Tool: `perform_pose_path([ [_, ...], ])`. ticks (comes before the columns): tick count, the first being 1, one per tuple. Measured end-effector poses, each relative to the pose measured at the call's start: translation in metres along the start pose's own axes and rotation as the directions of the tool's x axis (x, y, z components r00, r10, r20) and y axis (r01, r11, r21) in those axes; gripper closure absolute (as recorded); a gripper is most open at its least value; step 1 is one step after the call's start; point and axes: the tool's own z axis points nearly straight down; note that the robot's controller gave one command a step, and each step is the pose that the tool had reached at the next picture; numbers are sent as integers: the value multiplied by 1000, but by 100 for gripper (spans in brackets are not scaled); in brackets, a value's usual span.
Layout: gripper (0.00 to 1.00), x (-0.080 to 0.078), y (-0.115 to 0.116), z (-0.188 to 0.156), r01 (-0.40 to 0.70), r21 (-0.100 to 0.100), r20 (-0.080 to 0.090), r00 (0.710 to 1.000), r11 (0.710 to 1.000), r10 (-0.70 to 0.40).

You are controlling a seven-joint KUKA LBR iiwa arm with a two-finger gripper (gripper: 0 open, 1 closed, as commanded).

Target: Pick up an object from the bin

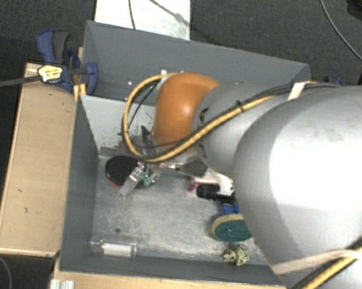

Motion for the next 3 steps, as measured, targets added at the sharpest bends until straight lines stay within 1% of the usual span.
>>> perform_pose_path([
  [1, 100, -1, 2, -3, 0, -3, 0, 1000, 1000, 0],
  [2, 100, -1, 4, -9, 4, -2, 1, 1000, 1000, -4],
  [3, 100, -3, 6, -109, 11, -3, 3, 1000, 1000, -11],
])
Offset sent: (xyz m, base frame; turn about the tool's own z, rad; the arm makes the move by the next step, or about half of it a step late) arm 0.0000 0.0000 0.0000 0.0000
